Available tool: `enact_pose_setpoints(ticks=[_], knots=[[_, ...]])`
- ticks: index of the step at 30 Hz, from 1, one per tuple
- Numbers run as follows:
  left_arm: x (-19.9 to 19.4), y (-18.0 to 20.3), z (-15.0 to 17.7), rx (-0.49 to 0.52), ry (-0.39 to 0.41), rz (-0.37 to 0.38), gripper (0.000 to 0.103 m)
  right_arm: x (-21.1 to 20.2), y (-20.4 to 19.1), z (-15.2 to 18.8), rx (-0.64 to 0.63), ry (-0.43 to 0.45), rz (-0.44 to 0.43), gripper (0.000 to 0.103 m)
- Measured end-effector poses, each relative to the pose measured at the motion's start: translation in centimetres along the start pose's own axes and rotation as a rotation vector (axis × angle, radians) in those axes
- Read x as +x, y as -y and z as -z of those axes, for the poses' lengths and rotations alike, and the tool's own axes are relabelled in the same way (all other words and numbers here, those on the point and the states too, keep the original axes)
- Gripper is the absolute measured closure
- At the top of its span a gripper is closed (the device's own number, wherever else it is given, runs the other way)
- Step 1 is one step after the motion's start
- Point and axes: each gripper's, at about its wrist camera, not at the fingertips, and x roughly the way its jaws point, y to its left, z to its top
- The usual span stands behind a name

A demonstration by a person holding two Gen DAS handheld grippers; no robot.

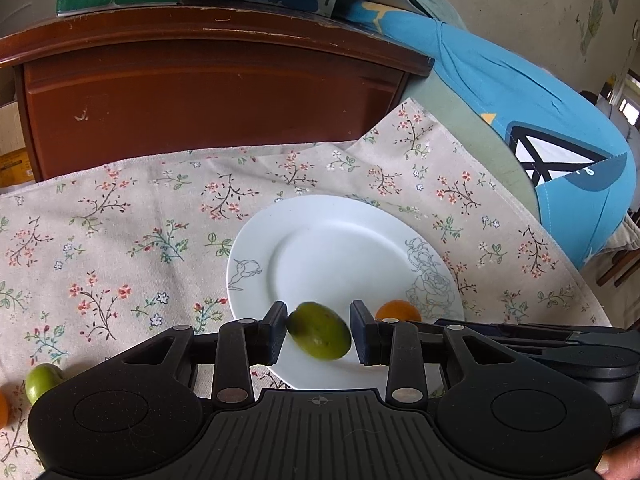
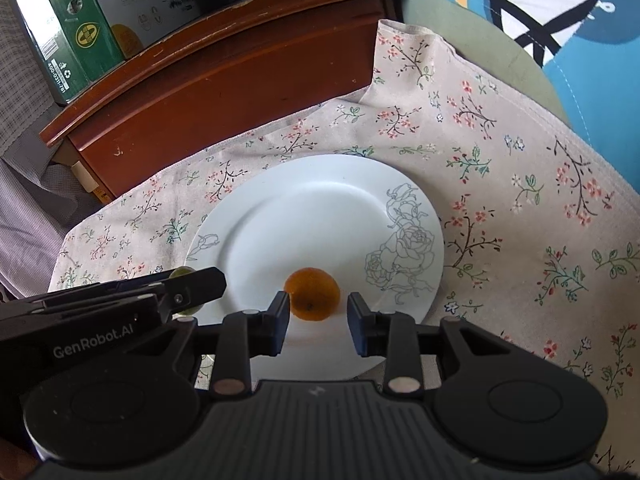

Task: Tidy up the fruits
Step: 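Lower the green lime onto the plate and open the left gripper, then move both grippers back to the fruit cluster toward two tangerines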

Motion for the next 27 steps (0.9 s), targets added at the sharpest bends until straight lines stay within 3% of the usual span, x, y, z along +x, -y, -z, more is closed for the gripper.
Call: enact_pose_setpoints(ticks=[1, 3, 5, 10, 15, 23, 27], knots=[[-0.1, 0.0, -0.1, -0.004, 0.003, 0.000, 0.069, 0.1, 0.1, 0.0, 0.010, -0.004, -0.002, 0.069], [-0.4, -0.1, -0.2, -0.020, 0.014, -0.003, 0.052, 0.1, 0.4, -0.2, 0.034, -0.012, -0.015, 0.069], [-1.0, -0.1, -0.4, -0.024, 0.042, -0.011, 0.042, 0.0, 0.5, -0.2, 0.043, -0.013, -0.017, 0.069], [-2.7, -0.6, -1.3, -0.056, 0.068, -0.022, 0.038, -0.1, 0.3, -0.3, 0.042, -0.010, -0.018, 0.066], [-4.7, -1.6, -1.5, -0.041, 0.075, -0.123, 0.028, -0.4, 0.1, -0.3, 0.037, -0.009, -0.028, 0.066], [-8.0, -4.3, -0.6, -0.093, 0.069, -0.184, 0.027, -1.0, -0.5, 0.1, 0.017, -0.008, -0.053, 0.064], [-9.5, -5.4, 0.3, -0.133, 0.066, -0.219, 0.021, -1.4, -0.8, 0.3, 0.007, -0.008, -0.064, 0.064]])
